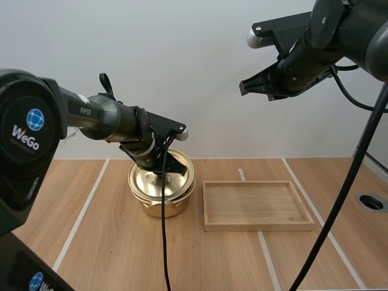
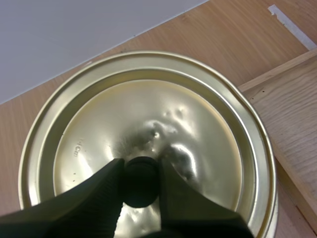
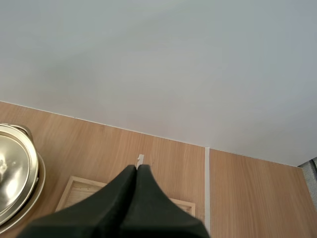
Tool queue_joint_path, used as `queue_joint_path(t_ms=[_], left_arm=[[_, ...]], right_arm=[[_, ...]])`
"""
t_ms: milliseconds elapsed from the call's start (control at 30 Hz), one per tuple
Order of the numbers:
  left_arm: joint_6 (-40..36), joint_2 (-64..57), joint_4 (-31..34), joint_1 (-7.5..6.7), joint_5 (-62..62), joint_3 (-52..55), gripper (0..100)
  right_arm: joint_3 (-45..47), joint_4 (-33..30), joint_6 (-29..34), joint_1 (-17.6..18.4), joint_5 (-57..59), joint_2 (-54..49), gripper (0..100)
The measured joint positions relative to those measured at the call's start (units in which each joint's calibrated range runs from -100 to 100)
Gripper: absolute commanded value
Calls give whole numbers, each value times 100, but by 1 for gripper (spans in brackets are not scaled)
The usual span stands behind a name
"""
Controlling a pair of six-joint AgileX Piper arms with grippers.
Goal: Open the pot, put the grape inside, and close it
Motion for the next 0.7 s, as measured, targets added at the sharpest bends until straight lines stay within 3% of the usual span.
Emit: queue_joint_path(t_ms=[700], left_arm=[[40,0,44,0,1543,-489,0]], right_arm=[[0,0,0,0,0,0,0]])
